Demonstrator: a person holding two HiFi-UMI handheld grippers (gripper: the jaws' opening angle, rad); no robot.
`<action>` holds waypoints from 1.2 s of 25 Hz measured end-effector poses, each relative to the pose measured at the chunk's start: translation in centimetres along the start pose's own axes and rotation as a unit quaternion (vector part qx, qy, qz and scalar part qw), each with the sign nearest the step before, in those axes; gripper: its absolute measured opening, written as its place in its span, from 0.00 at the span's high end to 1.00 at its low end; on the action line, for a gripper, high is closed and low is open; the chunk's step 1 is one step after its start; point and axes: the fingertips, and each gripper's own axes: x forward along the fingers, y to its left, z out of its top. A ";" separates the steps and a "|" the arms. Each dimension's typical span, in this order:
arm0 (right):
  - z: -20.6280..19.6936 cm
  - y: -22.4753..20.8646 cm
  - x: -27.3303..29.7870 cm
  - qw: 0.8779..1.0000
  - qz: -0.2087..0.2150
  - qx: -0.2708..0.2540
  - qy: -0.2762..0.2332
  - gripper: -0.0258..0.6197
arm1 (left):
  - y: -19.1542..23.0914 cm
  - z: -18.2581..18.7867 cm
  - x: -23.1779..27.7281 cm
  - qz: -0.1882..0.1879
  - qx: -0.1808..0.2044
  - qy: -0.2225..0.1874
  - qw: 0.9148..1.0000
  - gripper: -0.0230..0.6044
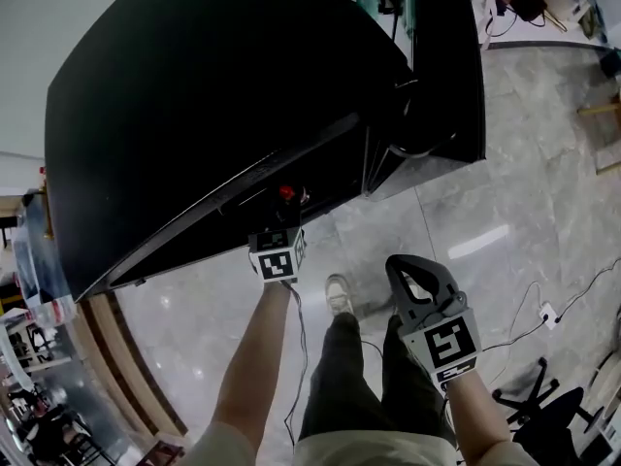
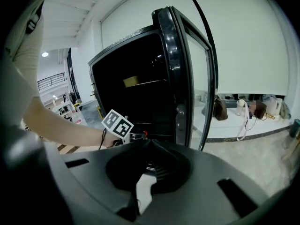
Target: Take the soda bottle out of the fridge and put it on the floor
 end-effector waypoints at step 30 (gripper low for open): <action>-12.3 -1.4 0.4 0.995 -0.010 0.036 0.093 0.97 | -6.5 -3.2 -1.8 -0.106 0.148 0.041 0.982 0.76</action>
